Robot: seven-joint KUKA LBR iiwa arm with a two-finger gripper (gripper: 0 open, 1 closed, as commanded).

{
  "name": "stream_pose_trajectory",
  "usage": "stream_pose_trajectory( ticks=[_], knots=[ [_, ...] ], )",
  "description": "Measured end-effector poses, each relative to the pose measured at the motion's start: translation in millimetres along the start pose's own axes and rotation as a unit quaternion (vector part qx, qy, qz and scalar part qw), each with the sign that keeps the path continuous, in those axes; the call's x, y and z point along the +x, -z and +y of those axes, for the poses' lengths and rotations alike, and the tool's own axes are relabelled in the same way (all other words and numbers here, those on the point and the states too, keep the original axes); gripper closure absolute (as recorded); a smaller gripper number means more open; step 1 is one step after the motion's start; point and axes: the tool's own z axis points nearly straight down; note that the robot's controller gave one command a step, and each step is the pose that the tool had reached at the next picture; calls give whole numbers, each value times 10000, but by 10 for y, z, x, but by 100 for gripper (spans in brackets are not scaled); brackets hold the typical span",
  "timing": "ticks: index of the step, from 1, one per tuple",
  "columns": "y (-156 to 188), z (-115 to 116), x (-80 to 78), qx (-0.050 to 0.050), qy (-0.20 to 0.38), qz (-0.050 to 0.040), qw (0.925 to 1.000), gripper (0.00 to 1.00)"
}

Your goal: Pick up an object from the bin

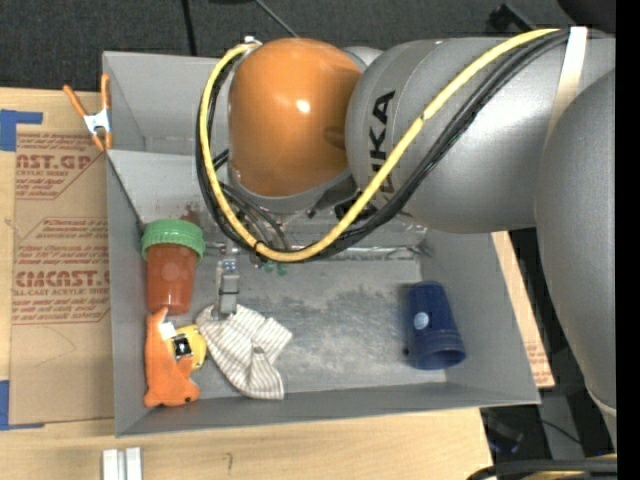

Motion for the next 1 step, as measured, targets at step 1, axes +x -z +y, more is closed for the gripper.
stream_pose_trajectory(
  ticks=[1],
  knots=[
    [50,-13,-18,-9,-13,-40,10000,0]
  ],
)
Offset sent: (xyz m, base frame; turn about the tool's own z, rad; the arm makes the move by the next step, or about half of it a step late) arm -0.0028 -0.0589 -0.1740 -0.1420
